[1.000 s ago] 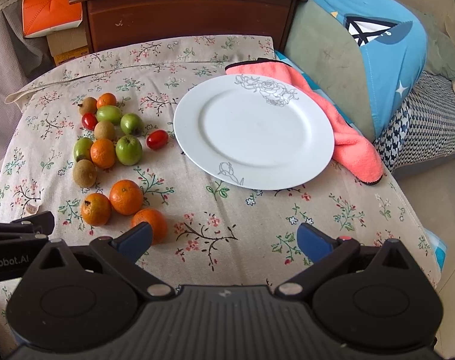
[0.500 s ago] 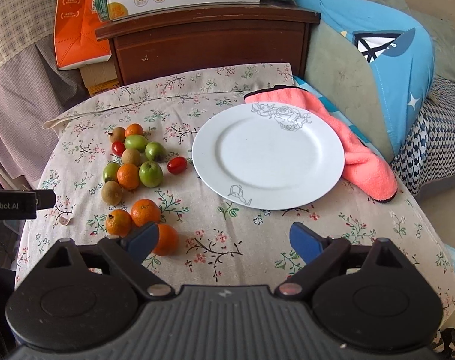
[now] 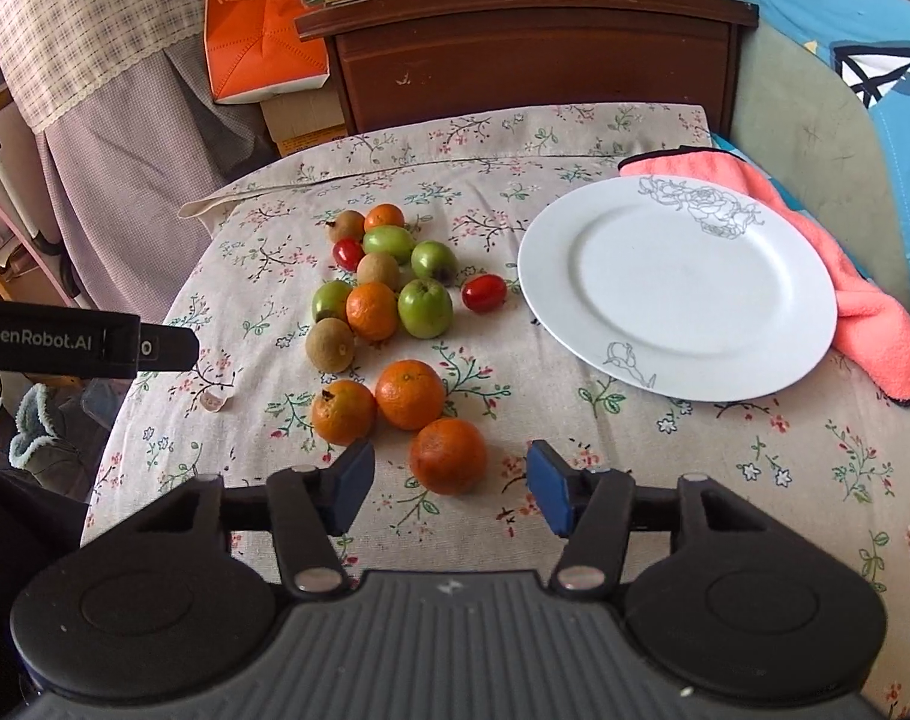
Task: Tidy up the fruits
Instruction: 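Grasp an orange with the right gripper while the left gripper grasps another orange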
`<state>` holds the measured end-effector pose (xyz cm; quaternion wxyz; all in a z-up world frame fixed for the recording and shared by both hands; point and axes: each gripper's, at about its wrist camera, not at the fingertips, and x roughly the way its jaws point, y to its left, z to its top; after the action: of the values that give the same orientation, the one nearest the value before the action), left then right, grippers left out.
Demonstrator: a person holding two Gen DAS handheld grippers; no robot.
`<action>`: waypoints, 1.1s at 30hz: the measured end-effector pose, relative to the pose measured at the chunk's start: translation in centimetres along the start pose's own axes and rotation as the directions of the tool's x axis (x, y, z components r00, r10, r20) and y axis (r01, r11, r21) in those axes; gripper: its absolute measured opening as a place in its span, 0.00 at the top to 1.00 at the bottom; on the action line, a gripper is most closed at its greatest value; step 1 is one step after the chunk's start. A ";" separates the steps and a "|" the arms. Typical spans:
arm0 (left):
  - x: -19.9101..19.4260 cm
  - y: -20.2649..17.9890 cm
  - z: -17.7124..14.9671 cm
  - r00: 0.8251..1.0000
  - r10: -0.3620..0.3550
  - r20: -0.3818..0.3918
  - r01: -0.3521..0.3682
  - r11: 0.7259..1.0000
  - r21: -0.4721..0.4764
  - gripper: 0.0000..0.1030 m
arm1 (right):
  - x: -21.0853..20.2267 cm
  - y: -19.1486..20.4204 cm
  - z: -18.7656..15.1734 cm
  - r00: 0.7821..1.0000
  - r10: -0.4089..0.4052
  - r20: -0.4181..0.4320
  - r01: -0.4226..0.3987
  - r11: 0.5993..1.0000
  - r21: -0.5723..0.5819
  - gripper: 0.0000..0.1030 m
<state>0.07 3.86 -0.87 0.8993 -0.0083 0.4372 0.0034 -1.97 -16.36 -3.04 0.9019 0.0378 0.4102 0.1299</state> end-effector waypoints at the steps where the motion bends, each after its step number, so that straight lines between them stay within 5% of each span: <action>1: 0.0 0.1 0.0 1.000 -0.004 -0.001 0.004 1.000 -0.005 0.03 | 0.3 0.1 0.0 1.000 0.003 -0.006 -0.003 1.000 -0.003 0.50; 9: 0.2 -0.6 -0.2 0.999 -0.048 -0.001 0.048 0.999 0.018 0.05 | 1.9 0.2 -0.3 1.000 -0.003 -0.011 0.003 1.000 -0.015 0.70; 33: 2.5 -6.1 -2.4 0.975 -0.224 0.000 0.221 0.959 0.177 0.27 | -1.1 -8.0 3.2 0.999 0.030 -0.037 -0.026 0.995 0.101 0.70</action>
<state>-0.20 -2.24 -4.24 0.8955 0.0221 0.4232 -0.1361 1.32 -24.21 -1.52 0.8889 0.0863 0.4330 0.1225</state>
